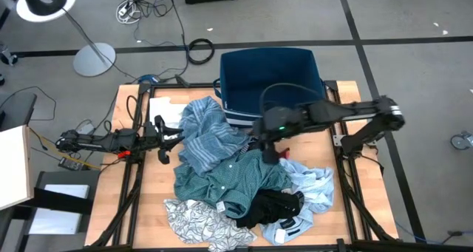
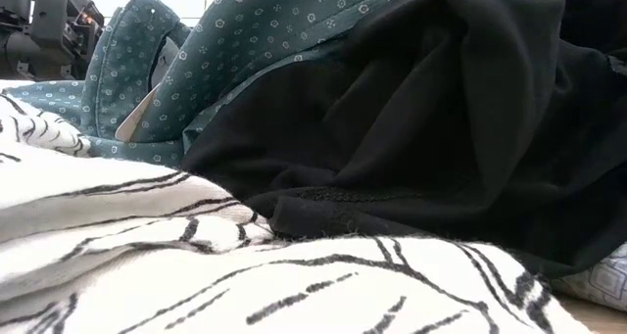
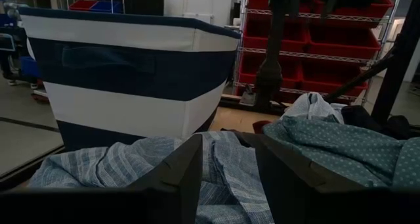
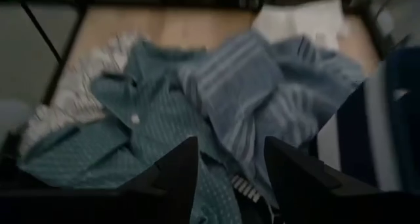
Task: Sort clothes
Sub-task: Put the green polo shirt into the blue bin
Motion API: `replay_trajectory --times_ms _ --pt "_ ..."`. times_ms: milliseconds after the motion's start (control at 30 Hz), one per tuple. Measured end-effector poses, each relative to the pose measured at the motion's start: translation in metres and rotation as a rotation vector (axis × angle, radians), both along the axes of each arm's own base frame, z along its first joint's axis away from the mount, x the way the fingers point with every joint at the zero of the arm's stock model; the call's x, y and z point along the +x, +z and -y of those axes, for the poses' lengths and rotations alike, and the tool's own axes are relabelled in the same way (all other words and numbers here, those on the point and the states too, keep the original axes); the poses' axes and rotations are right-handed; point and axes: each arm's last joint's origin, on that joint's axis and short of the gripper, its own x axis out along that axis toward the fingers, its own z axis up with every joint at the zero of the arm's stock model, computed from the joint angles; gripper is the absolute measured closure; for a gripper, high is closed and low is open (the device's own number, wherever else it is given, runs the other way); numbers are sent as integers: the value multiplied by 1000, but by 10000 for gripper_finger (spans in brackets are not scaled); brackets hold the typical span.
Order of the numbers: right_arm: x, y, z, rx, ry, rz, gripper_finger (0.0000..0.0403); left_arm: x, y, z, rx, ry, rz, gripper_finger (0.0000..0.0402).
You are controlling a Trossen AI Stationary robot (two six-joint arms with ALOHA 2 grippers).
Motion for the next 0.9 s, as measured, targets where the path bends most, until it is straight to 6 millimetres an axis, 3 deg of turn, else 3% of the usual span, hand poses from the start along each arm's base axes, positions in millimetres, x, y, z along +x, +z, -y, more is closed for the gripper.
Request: replay_trajectory --times_ms 300,600,900 --pt "50 -52 -12 -56 45 -232 178 0 0 0 0 0 0 254" --pt "80 -115 -24 -133 138 -415 126 0 0 0 0 0 0 254" --pt "102 -170 -25 -140 140 -521 130 0 0 0 0 0 0 254"
